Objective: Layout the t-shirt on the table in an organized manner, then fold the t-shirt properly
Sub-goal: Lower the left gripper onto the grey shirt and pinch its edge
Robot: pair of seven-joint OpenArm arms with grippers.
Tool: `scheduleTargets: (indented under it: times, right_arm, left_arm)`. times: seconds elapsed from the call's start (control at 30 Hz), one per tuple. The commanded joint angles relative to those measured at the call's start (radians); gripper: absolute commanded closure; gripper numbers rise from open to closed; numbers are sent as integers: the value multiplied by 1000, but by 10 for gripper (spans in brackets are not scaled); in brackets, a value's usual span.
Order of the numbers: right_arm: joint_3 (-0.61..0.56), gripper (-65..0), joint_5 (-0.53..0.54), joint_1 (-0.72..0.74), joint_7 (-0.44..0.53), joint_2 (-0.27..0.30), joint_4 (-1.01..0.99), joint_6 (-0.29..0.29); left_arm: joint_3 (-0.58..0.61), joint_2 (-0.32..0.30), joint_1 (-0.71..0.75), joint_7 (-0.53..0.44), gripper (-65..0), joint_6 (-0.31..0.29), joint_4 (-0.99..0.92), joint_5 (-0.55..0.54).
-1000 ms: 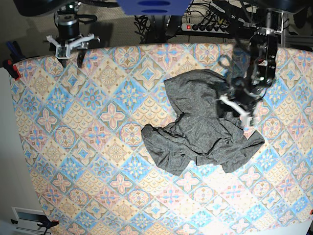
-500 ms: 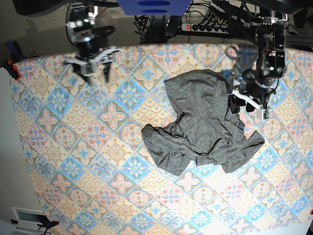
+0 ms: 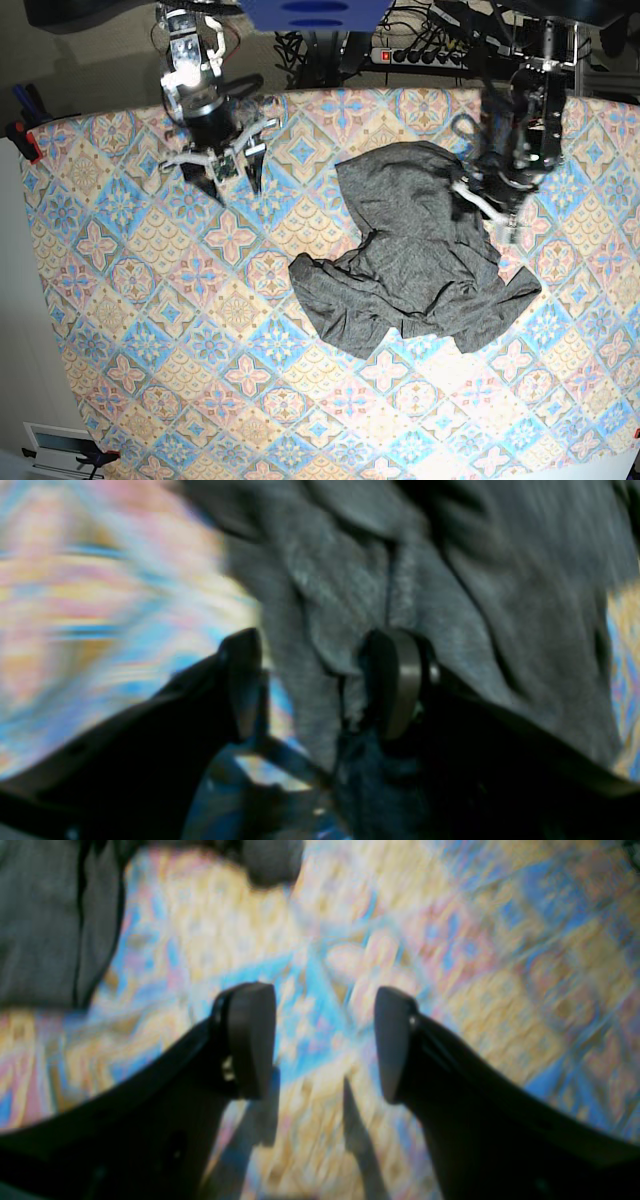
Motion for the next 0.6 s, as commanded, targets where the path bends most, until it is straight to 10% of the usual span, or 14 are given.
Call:
scheduleTargets:
  times: [0.0, 0.23, 0.43, 0.57]
  right_arm:
    - [4, -304, -1, -5, 18, 6, 19, -4]
    - [7, -304, -1, -8, 18, 6, 19, -4]
    - [7, -304, -1, -9, 18, 6, 20, -4]
    - [9, -304, -1, -9, 18, 6, 20, -6]
  left_arm:
    - [2, -6, -13, -16, -340, -19, 23, -13]
    - [46, 53, -48, -13, -297, -38, 3, -10]
    - [111, 51, -87, -13, -5, -32, 5, 33]
    - [72, 22, -19, -13, -29, -32, 60, 37]
